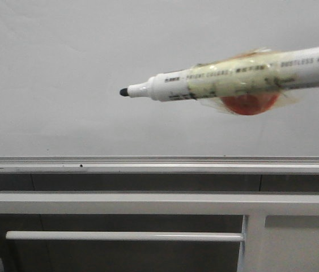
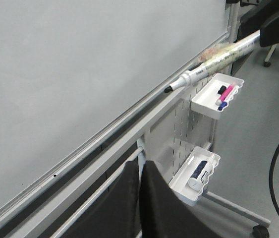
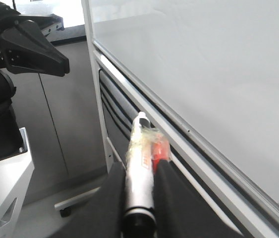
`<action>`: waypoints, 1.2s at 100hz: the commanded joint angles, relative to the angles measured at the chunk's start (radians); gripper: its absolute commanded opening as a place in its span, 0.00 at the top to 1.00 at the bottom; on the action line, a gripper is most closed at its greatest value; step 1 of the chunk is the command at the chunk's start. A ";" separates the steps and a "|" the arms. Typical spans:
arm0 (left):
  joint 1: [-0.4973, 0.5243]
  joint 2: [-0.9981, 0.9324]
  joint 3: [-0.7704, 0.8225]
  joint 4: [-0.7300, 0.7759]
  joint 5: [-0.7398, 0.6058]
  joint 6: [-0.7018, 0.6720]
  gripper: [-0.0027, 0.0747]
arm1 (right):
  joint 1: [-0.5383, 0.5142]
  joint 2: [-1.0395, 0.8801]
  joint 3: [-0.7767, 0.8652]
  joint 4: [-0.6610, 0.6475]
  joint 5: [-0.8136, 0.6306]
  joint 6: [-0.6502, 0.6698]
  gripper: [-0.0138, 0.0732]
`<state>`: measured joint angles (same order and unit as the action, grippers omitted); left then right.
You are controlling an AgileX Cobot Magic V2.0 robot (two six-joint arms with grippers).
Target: Write number 1 on whiteboard
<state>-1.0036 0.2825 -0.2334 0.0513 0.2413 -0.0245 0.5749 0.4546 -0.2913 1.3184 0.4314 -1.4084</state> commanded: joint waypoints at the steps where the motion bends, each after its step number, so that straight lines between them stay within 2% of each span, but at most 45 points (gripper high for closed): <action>1: -0.008 0.003 -0.006 -0.002 -0.134 -0.013 0.99 | 0.001 -0.037 0.001 0.053 -0.027 -0.013 0.89; 22: -0.008 0.003 0.023 0.017 -0.154 -0.013 0.99 | 0.001 -0.044 0.024 0.084 -0.032 -0.013 0.89; 58: -0.008 0.003 0.023 0.023 -0.188 -0.011 0.99 | 0.001 -0.038 0.024 0.096 -0.202 -0.013 0.89; 94: -0.004 0.003 0.023 0.073 -0.187 -0.011 0.99 | 0.001 0.126 -0.020 0.096 -0.253 -0.016 0.89; 120: -0.004 0.003 0.023 0.073 -0.187 -0.011 0.99 | 0.001 0.153 -0.051 0.096 -0.260 -0.053 0.89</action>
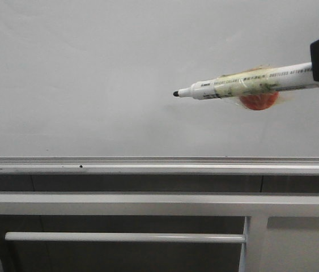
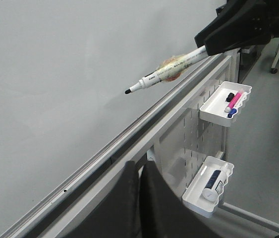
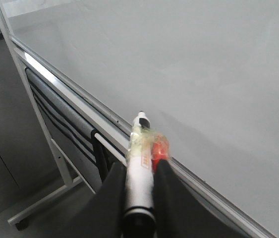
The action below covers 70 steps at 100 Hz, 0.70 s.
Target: Write number 1 on whiteboard
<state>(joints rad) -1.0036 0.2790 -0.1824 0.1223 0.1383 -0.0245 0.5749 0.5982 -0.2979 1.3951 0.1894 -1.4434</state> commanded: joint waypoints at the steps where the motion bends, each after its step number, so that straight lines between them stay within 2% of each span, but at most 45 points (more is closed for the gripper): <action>1: -0.004 0.007 -0.028 0.002 -0.084 -0.011 0.99 | 0.001 0.010 -0.044 0.019 -0.018 -0.018 0.89; 70: -0.004 0.007 -0.028 0.002 -0.084 -0.011 0.99 | 0.001 0.014 -0.097 0.028 -0.067 -0.022 0.89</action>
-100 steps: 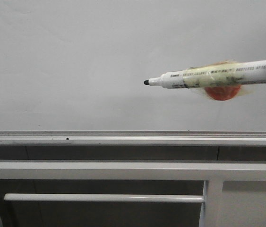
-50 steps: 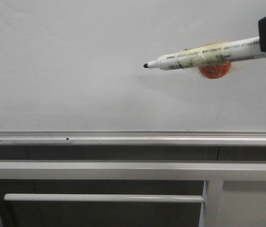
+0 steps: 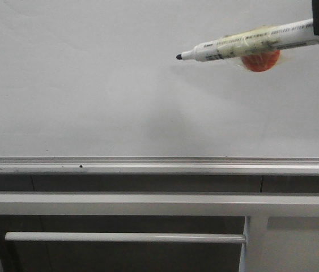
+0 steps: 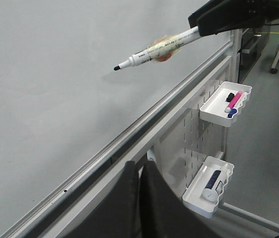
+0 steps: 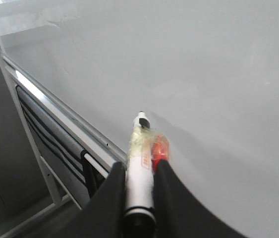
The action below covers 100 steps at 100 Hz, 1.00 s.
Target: Write number 1 on whiteboard
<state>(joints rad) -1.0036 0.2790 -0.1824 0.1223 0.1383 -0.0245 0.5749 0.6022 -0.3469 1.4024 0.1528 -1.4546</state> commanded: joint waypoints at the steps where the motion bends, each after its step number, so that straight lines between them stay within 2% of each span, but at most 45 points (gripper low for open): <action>1: -0.004 0.007 -0.028 0.002 -0.084 -0.011 0.99 | 0.001 0.010 -0.050 0.021 -0.035 -0.011 0.89; 36: -0.004 0.007 -0.028 0.002 -0.084 -0.011 0.99 | 0.001 0.038 -0.057 0.019 -0.103 -0.011 0.89; 77: -0.004 0.007 -0.028 0.002 -0.099 -0.011 0.99 | 0.001 0.181 -0.041 0.047 -0.076 -0.011 0.89; 100: -0.004 0.007 -0.028 0.002 -0.099 -0.011 0.99 | 0.001 0.194 -0.041 0.049 -0.044 -0.011 0.89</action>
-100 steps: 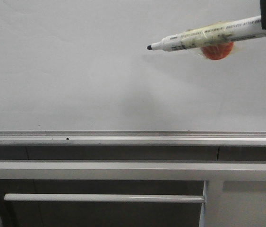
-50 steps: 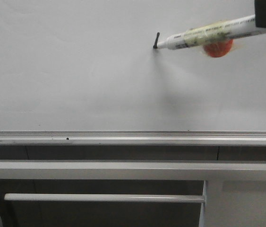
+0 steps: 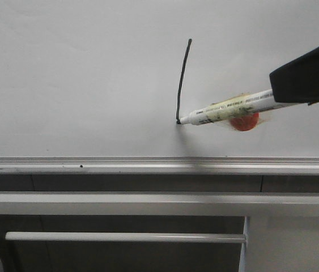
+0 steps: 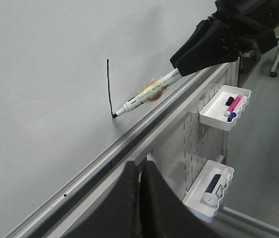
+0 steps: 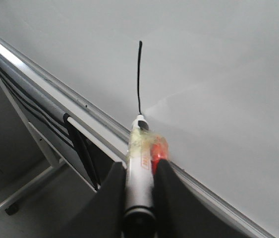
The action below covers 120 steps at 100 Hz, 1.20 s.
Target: Write number 1 on whiteboard
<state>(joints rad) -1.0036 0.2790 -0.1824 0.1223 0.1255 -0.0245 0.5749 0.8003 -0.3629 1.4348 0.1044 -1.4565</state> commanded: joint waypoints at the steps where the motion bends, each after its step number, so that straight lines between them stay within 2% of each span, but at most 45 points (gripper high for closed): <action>1: -0.004 0.007 -0.028 0.002 -0.087 -0.011 0.99 | 0.001 -0.006 -0.025 0.016 0.015 -0.009 0.89; 18: -0.004 0.007 -0.028 0.002 -0.087 -0.011 0.99 | 0.001 -0.063 -0.005 0.081 0.190 0.004 0.89; 44: -0.004 0.007 -0.028 0.002 -0.087 -0.001 0.99 | 0.001 -0.155 0.075 0.103 0.227 0.046 0.89; 67: -0.006 0.007 -0.028 0.124 -0.087 -0.002 0.98 | 0.001 -0.138 0.075 0.101 0.301 0.046 0.89; 77: -0.006 0.023 -0.028 0.133 -0.087 0.003 0.90 | 0.001 -0.125 0.075 0.096 0.314 0.046 0.89; 88: -0.006 0.075 -0.028 0.147 -0.107 0.051 0.74 | 0.001 -0.095 0.075 0.095 0.343 0.046 0.89; 96: -0.006 0.150 -0.028 0.195 -0.172 0.058 0.64 | 0.001 -0.069 0.075 0.095 0.351 0.046 0.89; 102: -0.006 0.208 -0.028 0.232 -0.216 0.058 0.62 | 0.001 -0.040 0.071 0.095 0.351 0.046 0.89; 120: -0.006 0.401 -0.032 0.290 -0.338 0.058 0.62 | 0.001 0.048 0.019 0.095 0.390 0.046 0.89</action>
<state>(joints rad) -1.0036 0.5908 -0.1824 0.3839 -0.0720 0.0341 0.5749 0.8129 -0.2855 1.5027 0.4483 -1.4096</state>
